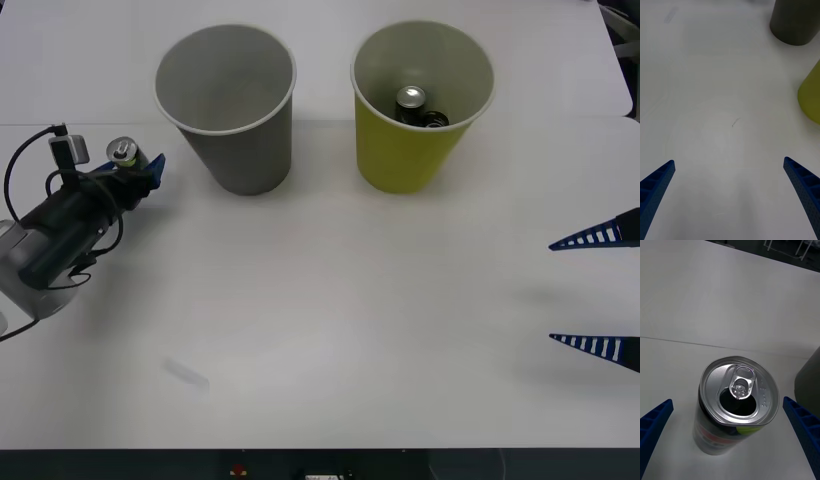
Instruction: Put the can into the green bin and the plastic bottle into the gray bin
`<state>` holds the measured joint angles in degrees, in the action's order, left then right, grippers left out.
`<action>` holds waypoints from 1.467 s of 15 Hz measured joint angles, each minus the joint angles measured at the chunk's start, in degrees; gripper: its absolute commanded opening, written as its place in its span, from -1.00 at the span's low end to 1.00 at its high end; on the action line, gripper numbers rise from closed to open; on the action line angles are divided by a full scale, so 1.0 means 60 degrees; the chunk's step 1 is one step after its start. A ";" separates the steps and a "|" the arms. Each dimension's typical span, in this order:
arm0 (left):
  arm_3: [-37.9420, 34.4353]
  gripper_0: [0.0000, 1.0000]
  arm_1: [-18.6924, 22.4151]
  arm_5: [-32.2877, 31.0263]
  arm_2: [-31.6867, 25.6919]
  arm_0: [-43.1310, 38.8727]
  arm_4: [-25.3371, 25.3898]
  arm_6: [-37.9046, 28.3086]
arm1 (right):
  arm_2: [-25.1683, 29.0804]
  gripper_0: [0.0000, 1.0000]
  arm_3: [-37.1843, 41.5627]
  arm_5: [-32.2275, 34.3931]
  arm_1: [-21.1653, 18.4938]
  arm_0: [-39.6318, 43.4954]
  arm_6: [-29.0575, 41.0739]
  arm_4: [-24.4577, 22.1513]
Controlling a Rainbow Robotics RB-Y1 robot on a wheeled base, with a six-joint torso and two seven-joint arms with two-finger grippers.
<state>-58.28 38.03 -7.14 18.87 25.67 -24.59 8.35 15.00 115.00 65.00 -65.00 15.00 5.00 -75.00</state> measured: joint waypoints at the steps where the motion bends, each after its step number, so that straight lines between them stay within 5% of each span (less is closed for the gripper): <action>1: 0.0184 1.00 -0.0086 0.0002 0.0000 0.0126 -0.0041 0.0000 | 0.0000 1.00 0.0000 0.0000 0.0000 0.0000 0.0000 0.0000; 2: 0.0312 1.00 -0.0164 0.0002 -0.0003 0.0213 -0.0079 0.0000 | 0.0000 1.00 0.0000 0.0000 0.0000 0.0000 0.0001 0.0000; 3: 0.0364 0.79 -0.0211 0.0023 0.0002 0.0270 -0.0115 0.0005 | 0.0000 1.00 0.0000 0.0000 0.0000 0.0000 0.0001 0.0000; 4: 0.0380 0.30 -0.0240 0.0060 0.0004 0.0307 -0.0154 0.0018 | 0.0000 1.00 0.0000 0.0000 0.0000 0.0000 0.0000 0.0000; 5: 0.0381 -0.60 -0.0250 0.0078 0.0004 0.0319 -0.0194 0.0027 | 0.0000 1.00 0.0000 0.0000 0.0000 0.0000 0.0000 0.0000; 6: 0.0378 -1.00 -0.0255 0.0085 0.0001 0.0321 -0.0246 0.0039 | 0.0000 1.00 0.0000 0.0000 0.0000 0.0000 0.0000 0.0000; 15: 0.0375 -1.00 -0.0247 0.0031 -0.0014 0.0314 -0.0526 0.0086 | 0.0000 1.00 0.0000 0.0000 0.0000 0.0000 0.0001 0.0000; 22: 0.0368 -1.00 0.0008 -0.1297 -0.0593 -0.0015 -0.1064 -0.0005 | 0.0000 1.00 0.0000 0.0000 0.0000 0.0000 0.0000 0.0000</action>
<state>-56.07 38.08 -14.92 15.31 25.58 -30.97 8.32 15.00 115.00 65.00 -65.00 15.00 5.00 -75.00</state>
